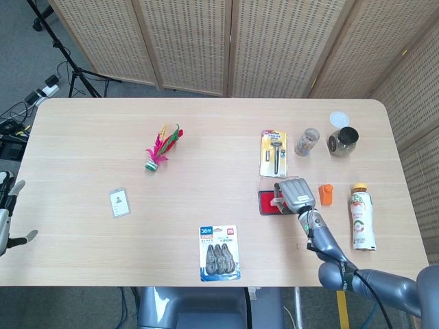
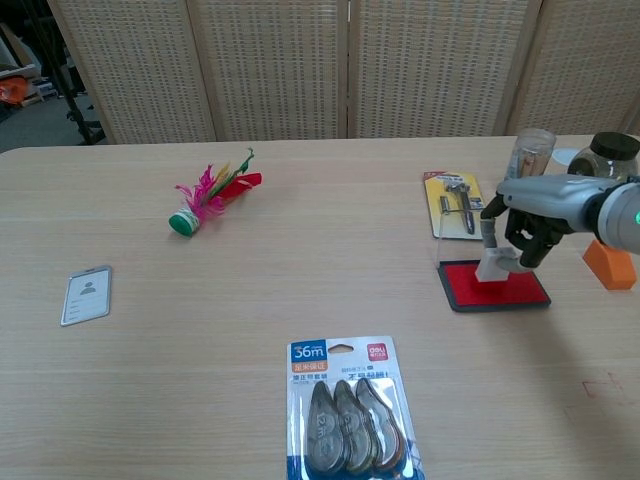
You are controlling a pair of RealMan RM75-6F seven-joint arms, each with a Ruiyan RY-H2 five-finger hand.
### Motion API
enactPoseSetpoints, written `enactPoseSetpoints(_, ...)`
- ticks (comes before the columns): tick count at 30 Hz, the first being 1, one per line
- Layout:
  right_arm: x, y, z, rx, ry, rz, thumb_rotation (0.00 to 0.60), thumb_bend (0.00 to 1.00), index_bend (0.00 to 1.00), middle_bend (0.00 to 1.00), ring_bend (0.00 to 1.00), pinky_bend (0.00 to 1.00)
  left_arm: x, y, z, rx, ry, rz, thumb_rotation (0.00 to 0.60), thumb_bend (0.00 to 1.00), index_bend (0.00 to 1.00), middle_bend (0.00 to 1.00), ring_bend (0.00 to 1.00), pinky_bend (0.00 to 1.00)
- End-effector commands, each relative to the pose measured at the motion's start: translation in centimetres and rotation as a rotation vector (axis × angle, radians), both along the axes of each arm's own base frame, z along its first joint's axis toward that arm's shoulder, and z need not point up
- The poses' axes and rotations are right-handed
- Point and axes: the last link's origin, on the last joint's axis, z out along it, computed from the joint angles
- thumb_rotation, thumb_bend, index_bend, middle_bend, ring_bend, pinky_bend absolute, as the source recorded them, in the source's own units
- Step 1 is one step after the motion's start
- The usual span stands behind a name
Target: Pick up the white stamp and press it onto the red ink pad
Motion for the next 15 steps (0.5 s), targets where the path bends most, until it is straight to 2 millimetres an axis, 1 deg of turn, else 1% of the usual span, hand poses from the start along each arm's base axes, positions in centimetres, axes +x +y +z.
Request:
enactPoseSetpoints(1, -0.04, 0.05, -0.16, 0.001, 0.003, 0.001, 0.600, 0.54, 0.59, 0.84, 0.91, 1.00, -0.03, 0.01, 0.09, 0.004, -0.002, 0.001, 0.600, 0.00, 0.00, 0.00, 0.00, 0.00)
enactPoseSetpoints(15, -0.32, 0.17, -0.71, 0.009, 0.020, -0.010, 0.600, 0.54, 0.59, 0.84, 0.91, 1.00, -0.07, -0.05, 0.25, 0.006, -0.007, -0.001, 0.600, 0.00, 0.00, 0.00, 0.00, 0.00)
